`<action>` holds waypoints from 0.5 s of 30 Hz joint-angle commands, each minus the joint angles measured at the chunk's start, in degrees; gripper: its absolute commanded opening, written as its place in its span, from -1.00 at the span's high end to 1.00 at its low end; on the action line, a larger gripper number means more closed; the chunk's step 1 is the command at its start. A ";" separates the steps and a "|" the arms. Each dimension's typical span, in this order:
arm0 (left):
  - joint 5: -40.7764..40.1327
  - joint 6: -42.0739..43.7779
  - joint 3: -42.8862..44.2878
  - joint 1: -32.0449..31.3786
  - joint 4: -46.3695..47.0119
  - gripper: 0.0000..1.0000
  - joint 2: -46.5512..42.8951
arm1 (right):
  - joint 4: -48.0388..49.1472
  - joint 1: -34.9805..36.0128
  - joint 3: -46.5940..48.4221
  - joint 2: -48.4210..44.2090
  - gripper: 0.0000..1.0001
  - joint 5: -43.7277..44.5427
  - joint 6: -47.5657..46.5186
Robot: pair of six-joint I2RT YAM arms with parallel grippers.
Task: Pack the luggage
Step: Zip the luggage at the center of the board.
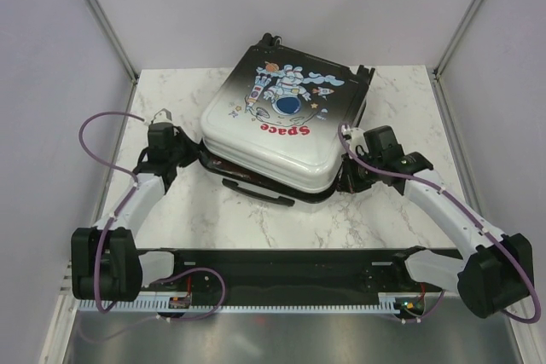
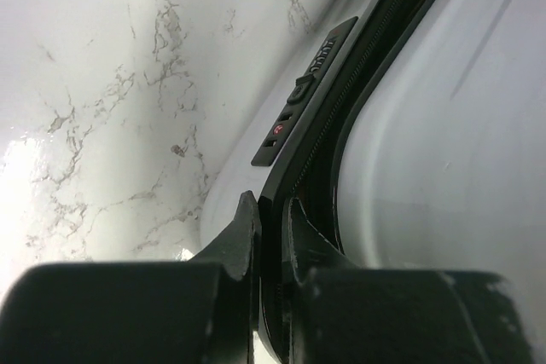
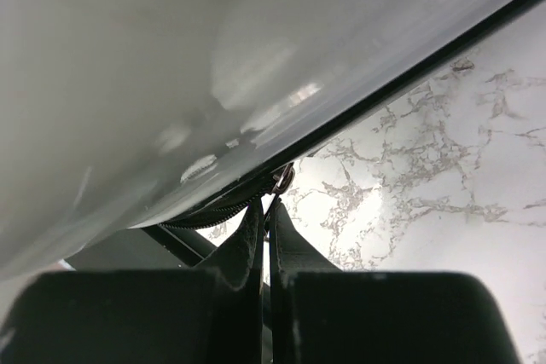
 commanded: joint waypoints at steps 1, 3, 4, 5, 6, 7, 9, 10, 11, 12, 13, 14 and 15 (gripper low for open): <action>-0.31 -13.36 0.31 -4.65 -0.41 0.95 -3.11 | -10.09 7.24 2.03 0.23 1.00 -5.08 1.82; -1.90 -14.86 0.40 -5.62 -0.50 0.95 -3.64 | -11.41 9.01 2.55 0.84 1.00 -4.46 1.30; -3.13 -15.21 0.49 -6.58 -0.41 0.95 -3.73 | -11.85 10.41 3.25 0.93 1.00 -4.38 1.21; -3.58 -15.65 0.66 -6.94 -0.41 0.95 -3.55 | -12.29 10.86 3.52 0.94 1.00 -4.46 1.12; -3.93 -15.92 0.75 -7.38 -0.50 0.95 -3.38 | -12.56 11.30 3.87 0.94 1.00 -4.29 1.03; -4.63 -16.09 0.92 -7.99 -0.50 0.95 -3.46 | -13.25 12.00 4.83 1.02 1.00 -4.11 0.77; -5.51 -16.36 1.19 -8.52 -0.58 0.95 -3.38 | -16.06 12.53 6.67 0.94 1.00 -3.15 -0.01; -6.30 -16.45 1.28 -8.52 -0.58 0.95 -3.46 | -17.38 13.15 7.38 0.94 1.00 -2.97 -0.28; -6.30 -16.62 1.45 -8.52 -0.85 0.95 -3.64 | -19.92 13.41 7.91 0.94 1.00 -2.97 -0.55; -7.96 -16.97 1.54 -8.52 -0.94 0.95 -3.73 | -20.90 13.68 8.61 0.50 1.00 -2.88 -0.64; -8.84 -17.06 1.71 -8.52 -0.94 0.95 -3.64 | -22.47 14.11 8.88 0.06 1.00 -2.27 -0.38; -9.20 -17.50 1.98 -8.52 -1.20 0.95 -3.64 | -23.01 14.12 9.23 -0.29 1.00 -1.83 -0.37; -9.55 -17.76 2.07 -8.52 -1.20 0.95 -3.38 | -23.80 14.21 9.93 -1.25 1.00 -1.65 -0.46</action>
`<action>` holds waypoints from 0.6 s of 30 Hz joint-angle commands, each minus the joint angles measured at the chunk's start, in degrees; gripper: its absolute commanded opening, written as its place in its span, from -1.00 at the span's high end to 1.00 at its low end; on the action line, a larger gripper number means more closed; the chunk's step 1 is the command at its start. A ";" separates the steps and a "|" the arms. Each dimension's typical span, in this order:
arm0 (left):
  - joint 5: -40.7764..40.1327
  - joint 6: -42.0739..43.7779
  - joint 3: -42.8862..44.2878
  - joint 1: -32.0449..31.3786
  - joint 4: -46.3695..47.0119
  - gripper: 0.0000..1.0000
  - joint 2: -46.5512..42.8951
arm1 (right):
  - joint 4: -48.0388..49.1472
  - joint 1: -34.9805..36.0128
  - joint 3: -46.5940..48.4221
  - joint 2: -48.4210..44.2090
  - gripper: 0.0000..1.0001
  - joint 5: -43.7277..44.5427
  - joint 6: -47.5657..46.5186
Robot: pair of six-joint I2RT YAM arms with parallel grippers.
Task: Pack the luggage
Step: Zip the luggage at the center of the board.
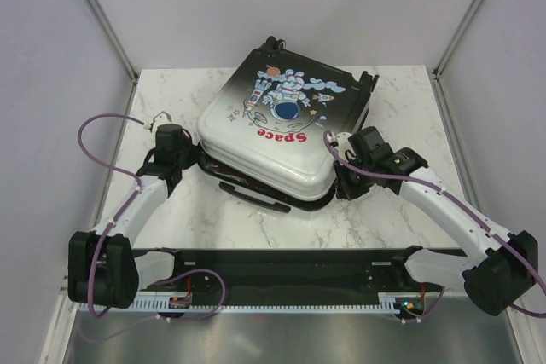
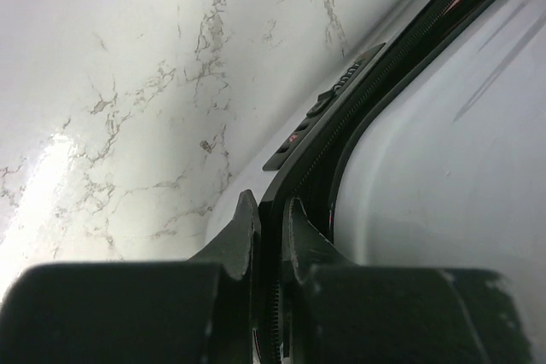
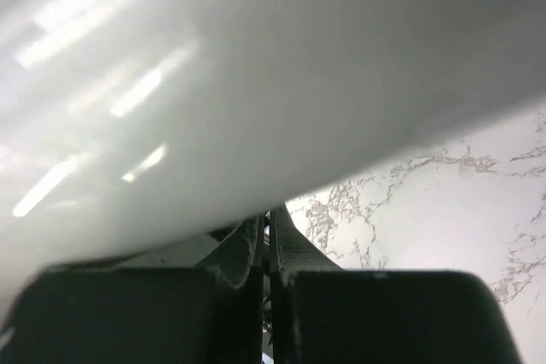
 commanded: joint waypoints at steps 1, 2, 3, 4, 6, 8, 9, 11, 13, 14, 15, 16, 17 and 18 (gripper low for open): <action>3.47 -13.20 2.31 -3.04 1.79 0.95 -1.08 | -13.59 4.17 3.18 -2.03 1.00 -11.49 -0.44; 3.03 -13.98 2.48 -3.13 1.71 0.95 -0.91 | -14.04 4.09 3.45 -2.38 1.00 -11.66 -0.53; 2.51 -14.42 2.40 -3.13 1.53 0.95 -0.73 | -14.66 4.09 3.97 -2.90 1.00 -11.83 -0.53; 1.54 -14.78 2.57 -3.04 1.53 0.95 -0.55 | -15.71 4.09 4.15 -3.17 1.00 -11.84 -0.79; 0.48 -16.53 2.66 -3.13 1.09 0.95 -0.20 | -16.33 4.09 4.68 -3.35 1.00 -12.10 -1.49; -1.45 -18.37 2.92 -3.30 0.92 0.95 0.15 | -16.77 4.09 5.12 -3.61 1.00 -12.97 -2.28; -2.67 -18.82 3.10 -3.65 0.74 0.95 0.15 | -16.77 4.26 5.64 -3.70 1.00 -13.33 -2.46; -4.00 -19.26 4.23 -4.27 0.30 0.95 0.76 | -16.51 4.35 6.08 -3.79 1.00 -13.86 -2.99; -5.40 -19.26 5.12 -5.32 0.04 0.95 1.20 | -15.81 4.35 5.91 -3.88 1.00 -14.12 -3.17; -5.67 -19.44 5.64 -5.58 0.12 0.95 1.64 | -15.46 4.35 5.74 -3.96 1.00 -13.60 -2.73; -6.11 -19.53 5.74 -5.67 0.04 0.95 1.65 | -15.28 4.44 5.82 -3.96 1.00 -9.51 -0.72; -6.72 -19.61 5.82 -5.67 0.04 0.95 1.56 | -15.19 4.35 6.00 -3.88 1.00 -6.24 0.69; -6.99 -19.18 5.91 -5.67 0.12 0.95 1.38 | -15.10 4.35 6.26 -3.70 1.00 -2.21 2.18; -7.51 -18.57 5.91 -5.59 0.04 0.95 1.38 | -15.19 4.26 6.78 -3.44 1.00 3.14 4.46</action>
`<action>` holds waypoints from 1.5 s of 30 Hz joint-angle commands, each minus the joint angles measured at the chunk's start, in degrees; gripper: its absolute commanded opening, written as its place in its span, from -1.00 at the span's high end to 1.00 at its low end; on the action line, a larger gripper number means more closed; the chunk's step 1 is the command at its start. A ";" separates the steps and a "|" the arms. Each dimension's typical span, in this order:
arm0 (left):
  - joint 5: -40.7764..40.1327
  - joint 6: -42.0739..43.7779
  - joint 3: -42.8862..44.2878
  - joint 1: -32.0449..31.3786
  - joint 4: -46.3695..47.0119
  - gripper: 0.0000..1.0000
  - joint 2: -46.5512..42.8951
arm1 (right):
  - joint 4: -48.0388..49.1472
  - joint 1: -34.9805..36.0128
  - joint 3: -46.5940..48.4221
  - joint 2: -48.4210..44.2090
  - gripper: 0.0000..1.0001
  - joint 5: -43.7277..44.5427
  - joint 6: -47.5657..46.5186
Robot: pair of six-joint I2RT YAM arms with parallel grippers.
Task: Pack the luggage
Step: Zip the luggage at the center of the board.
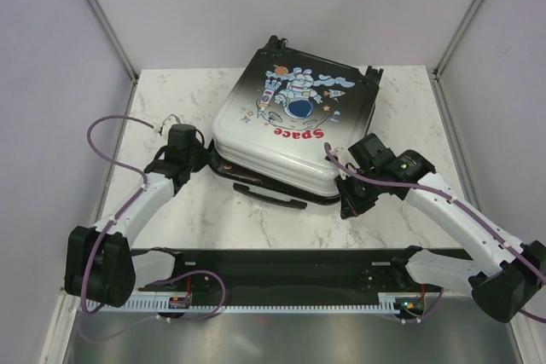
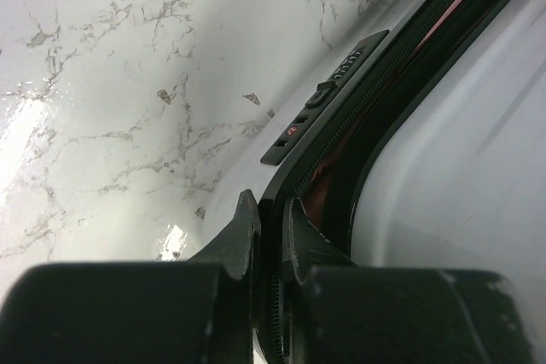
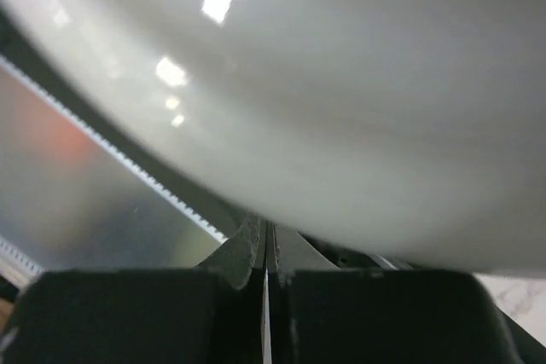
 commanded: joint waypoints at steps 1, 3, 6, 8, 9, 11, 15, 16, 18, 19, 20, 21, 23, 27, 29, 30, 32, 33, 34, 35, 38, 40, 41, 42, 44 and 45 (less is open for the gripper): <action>-4.09 -9.06 3.99 0.07 5.28 0.95 0.68 | 0.35 0.04 3.03 0.08 1.00 13.37 5.87; -2.35 -7.29 4.69 1.12 5.37 0.95 1.73 | 2.98 -0.13 2.68 0.00 1.00 14.62 6.76; -1.19 -5.36 6.71 2.18 6.07 0.95 3.41 | 9.14 -4.35 0.14 -0.61 1.00 12.60 7.91; -0.40 -3.26 8.64 2.71 6.95 0.95 5.42 | 14.57 -10.48 -1.97 -1.66 0.88 8.04 7.82; -0.05 -2.64 9.35 2.89 7.73 0.95 6.21 | 16.33 -12.50 -4.07 -1.93 0.82 6.81 7.65; 1.18 -1.50 11.27 3.06 8.27 0.95 9.29 | 21.87 -17.08 -6.45 -2.81 0.52 3.91 6.68; 3.21 -1.23 14.18 4.37 9.41 0.95 14.03 | 28.03 -18.15 -12.42 -3.25 0.18 1.53 4.75; 3.38 -1.31 14.71 4.64 10.02 0.95 14.83 | 30.21 -18.15 -13.39 -3.60 0.07 1.35 4.83; 4.17 -1.05 16.99 5.69 10.47 0.95 17.72 | 33.38 -18.15 -16.89 -5.53 -0.07 1.87 5.70; 4.35 -0.44 18.74 6.05 10.38 0.95 18.60 | 36.79 -18.24 -18.14 -6.50 -0.20 1.88 5.62; 4.44 -0.09 19.63 6.31 10.29 0.95 19.57 | 38.48 -18.24 -19.46 -8.59 -0.25 2.40 5.88; 4.96 0.00 20.24 7.10 10.29 0.95 20.97 | 39.98 -18.24 -21.91 -9.75 -0.30 5.01 6.41; 5.75 0.09 21.74 7.98 10.38 0.95 22.39 | 44.63 -18.59 -24.29 -12.99 -0.48 6.88 6.77; 8.73 1.85 23.67 9.83 10.38 0.95 25.28 | 52.11 -18.68 -29.12 -15.21 -0.74 10.05 6.24; 9.97 3.25 24.64 10.09 10.38 0.95 26.25 | 57.20 -18.68 -30.71 -15.03 -0.80 7.16 5.19; 10.41 3.78 24.91 10.18 10.38 0.95 26.78 | 58.70 -18.68 -31.85 -14.77 -0.82 6.45 4.92; 12.07 5.01 25.61 10.27 10.38 0.95 27.93 | 62.13 -18.59 -33.00 -13.37 -0.83 4.53 4.05; 13.30 5.27 25.96 10.44 10.38 0.95 28.28 | 63.36 -18.85 -33.35 -12.75 -0.83 3.90 3.69; 14.01 5.63 26.57 10.62 10.38 0.95 29.50 | 66.33 -19.03 -33.79 -12.14 -0.83 3.46 3.51; 15.15 6.06 26.93 10.88 10.29 0.95 30.21 | 67.93 -19.38 -34.32 -10.83 -0.83 2.15 3.86; 18.32 6.51 28.60 11.76 9.50 0.95 32.58 | 73.90 -21.66 -34.67 -7.67 -0.83 -3.28 4.13; 18.32 7.12 28.95 11.94 9.32 0.95 32.76 | 76.81 -22.72 -34.24 -5.55 -0.83 -6.11 3.78; 18.41 7.04 29.13 12.03 9.06 0.95 33.11 | 77.17 -22.98 -33.36 -2.93 -0.83 -8.21 3.43; 18.59 7.04 29.39 12.29 8.89 0.95 33.29 | 77.26 -23.33 -32.75 -1.51 -0.81 -11.62 2.90; 19.03 7.39 30.62 12.82 8.10 0.95 34.43 | 78.04 -23.51 -31.61 2.08 -0.80 -15.77 2.55; 19.64 7.65 31.32 12.82 7.83 0.95 35.04 | 79.18 -23.51 -31.42 3.24 -0.79 -19.36 2.63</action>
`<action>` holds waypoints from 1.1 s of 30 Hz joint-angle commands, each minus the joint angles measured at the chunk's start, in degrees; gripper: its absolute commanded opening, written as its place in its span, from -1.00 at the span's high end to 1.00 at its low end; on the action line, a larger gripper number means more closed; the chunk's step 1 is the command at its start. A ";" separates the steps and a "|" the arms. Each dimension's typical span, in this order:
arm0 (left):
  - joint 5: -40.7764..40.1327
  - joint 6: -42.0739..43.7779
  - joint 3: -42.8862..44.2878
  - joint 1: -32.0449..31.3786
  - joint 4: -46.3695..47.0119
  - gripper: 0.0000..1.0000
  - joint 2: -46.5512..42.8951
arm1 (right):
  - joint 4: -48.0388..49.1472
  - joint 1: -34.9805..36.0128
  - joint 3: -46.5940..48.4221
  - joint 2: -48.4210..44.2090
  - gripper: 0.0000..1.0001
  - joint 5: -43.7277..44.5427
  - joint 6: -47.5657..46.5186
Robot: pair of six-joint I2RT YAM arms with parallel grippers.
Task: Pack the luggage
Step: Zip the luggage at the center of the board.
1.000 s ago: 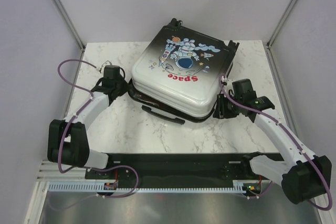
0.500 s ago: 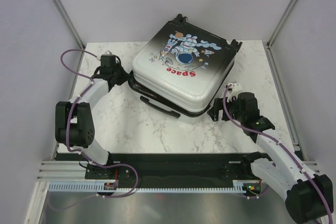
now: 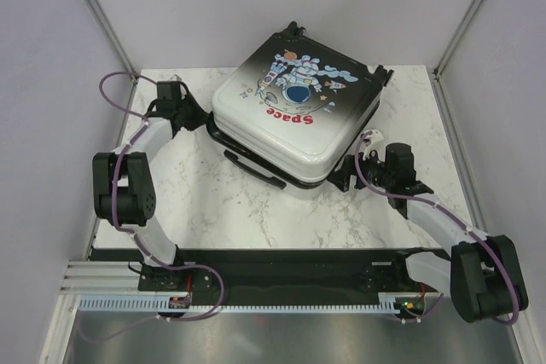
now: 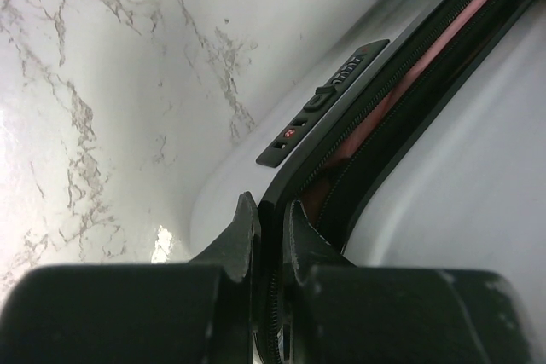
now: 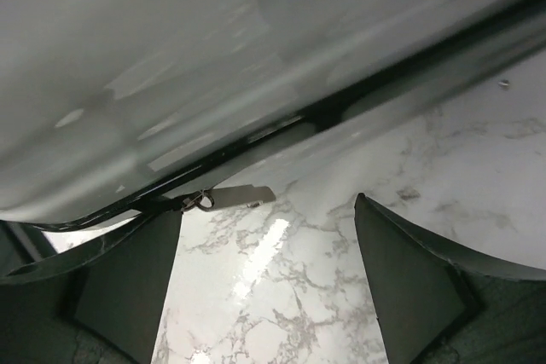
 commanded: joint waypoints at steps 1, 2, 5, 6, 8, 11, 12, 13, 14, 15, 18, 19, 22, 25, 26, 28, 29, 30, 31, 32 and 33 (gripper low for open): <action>-2.08 -3.72 5.09 0.78 4.84 0.95 4.56 | 8.29 0.25 2.98 6.12 -0.78 -11.63 -1.43; -1.91 -3.28 5.71 0.69 4.40 0.95 5.43 | 8.64 0.25 3.42 6.84 -0.77 -12.51 -1.52; -1.91 -1.43 8.18 0.77 2.29 0.95 6.49 | 11.53 0.16 3.25 8.26 -0.71 -13.40 -0.56; -1.91 -1.25 8.53 0.69 1.93 0.95 6.76 | 13.89 0.25 3.07 8.43 -0.61 -13.66 -0.12; -2.17 -0.90 8.88 0.69 1.41 0.95 6.85 | 15.67 0.25 3.07 9.22 -0.47 -14.98 1.38; -2.08 -0.81 8.97 0.78 0.70 0.95 6.93 | 19.35 0.25 2.72 10.63 -0.38 -17.44 4.53; -2.08 -0.81 8.97 0.78 0.61 0.95 7.02 | 22.24 0.33 2.46 10.80 -0.33 -18.14 5.85; -2.08 -1.07 8.97 0.78 0.44 0.95 6.93 | 23.57 0.42 2.11 10.89 -0.33 -18.58 7.08; -2.08 -1.16 8.97 0.69 0.26 0.95 6.85 | 24.45 0.77 1.49 10.81 -0.29 -19.19 8.49; -1.99 -1.34 8.88 0.77 0.09 0.95 6.85 | 24.98 1.04 1.31 10.54 -0.28 -19.37 8.59; -2.08 -1.69 9.06 0.78 -0.27 0.95 6.67 | 25.08 1.83 0.26 8.96 -0.19 -19.29 8.24; -1.99 -1.69 9.06 0.78 -0.27 0.95 6.67 | 25.08 2.09 0.17 8.96 -0.15 -19.37 8.15; -1.99 -1.87 9.06 0.78 -0.62 0.95 6.49 | 24.99 2.53 0.52 9.22 -0.01 -20.08 7.97; -2.17 -2.13 8.88 0.78 -0.62 0.95 6.23 | 24.64 3.23 0.96 9.92 0.14 -20.96 7.71; -2.26 -2.22 8.80 0.69 -0.70 0.95 6.06 | 24.38 3.67 1.05 10.01 0.24 -21.13 7.71; -2.26 -2.39 8.71 0.78 -0.70 0.95 5.88 | 24.02 4.29 0.96 10.01 0.30 -21.13 7.53; -2.26 -2.31 8.62 0.78 -0.71 0.95 5.88 | 23.94 4.64 0.79 9.84 0.35 -21.05 7.45; -2.26 -2.39 8.62 0.69 -0.79 0.95 5.70 | 23.67 4.82 0.70 9.84 0.45 -21.05 7.53; -2.26 -2.31 8.53 0.77 -0.79 0.96 5.70 | 23.32 4.90 0.87 9.84 0.85 -21.05 7.10; -2.26 -2.30 8.53 0.78 -0.88 0.95 5.62 | 22.36 4.99 0.96 9.75 1.00 -20.61 7.09; -2.26 -2.30 8.53 0.78 -0.88 0.95 5.44 | 21.92 4.99 0.87 9.49 1.00 -19.74 7.01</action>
